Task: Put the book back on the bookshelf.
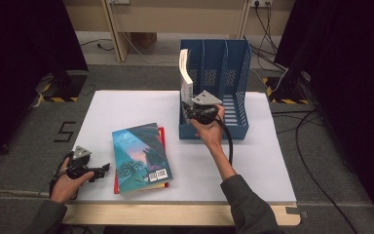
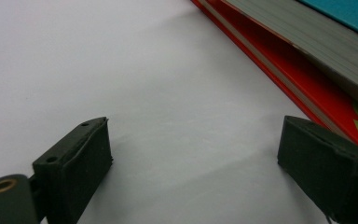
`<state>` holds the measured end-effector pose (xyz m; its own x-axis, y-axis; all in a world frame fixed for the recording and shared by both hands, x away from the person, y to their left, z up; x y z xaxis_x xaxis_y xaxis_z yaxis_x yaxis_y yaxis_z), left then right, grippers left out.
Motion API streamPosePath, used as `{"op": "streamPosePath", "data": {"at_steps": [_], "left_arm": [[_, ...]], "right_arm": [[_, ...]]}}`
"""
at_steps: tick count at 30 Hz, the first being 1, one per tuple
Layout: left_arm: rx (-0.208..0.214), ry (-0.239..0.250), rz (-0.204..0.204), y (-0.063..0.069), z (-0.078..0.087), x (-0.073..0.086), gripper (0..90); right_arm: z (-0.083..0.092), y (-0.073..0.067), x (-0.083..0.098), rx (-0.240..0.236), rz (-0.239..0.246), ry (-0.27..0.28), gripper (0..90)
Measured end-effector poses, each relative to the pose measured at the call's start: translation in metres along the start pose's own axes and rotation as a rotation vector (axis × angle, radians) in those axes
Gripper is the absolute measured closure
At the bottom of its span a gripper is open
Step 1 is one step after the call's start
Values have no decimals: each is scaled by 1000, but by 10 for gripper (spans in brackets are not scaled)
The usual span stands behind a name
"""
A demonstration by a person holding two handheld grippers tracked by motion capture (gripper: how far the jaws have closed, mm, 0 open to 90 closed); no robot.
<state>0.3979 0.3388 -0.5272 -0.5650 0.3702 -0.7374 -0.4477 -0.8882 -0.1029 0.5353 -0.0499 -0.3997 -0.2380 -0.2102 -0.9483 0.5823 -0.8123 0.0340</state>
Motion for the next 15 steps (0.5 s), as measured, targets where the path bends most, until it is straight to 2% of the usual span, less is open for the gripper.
{"op": "streamPosePath", "data": {"at_steps": [3, 12, 15], "left_arm": [[0, 0, 0, 0, 0, 0, 86], [-1, -1, 1, 0, 0, 0, 86], [-1, -1, 1, 0, 0, 0, 86]], "right_arm": [[-5, 0, -2, 34, 16, -4, 653], [-22, 9, -6, 85, -14, 4, 666], [-28, 10, -9, 104, 6, -6, 666]]}}
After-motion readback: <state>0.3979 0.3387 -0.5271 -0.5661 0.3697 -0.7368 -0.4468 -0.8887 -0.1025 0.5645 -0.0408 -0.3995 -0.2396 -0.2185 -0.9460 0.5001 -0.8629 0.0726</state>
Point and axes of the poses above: each handheld gripper's, and its own axes: z roughly backward along the jaws, x roughly out of its underside, y roughly to its right, the point moved 3 cm from there along -z, roughly forward along the jaws, and after that the axes turned 9 degrees about -z, right-handed, at the moved point
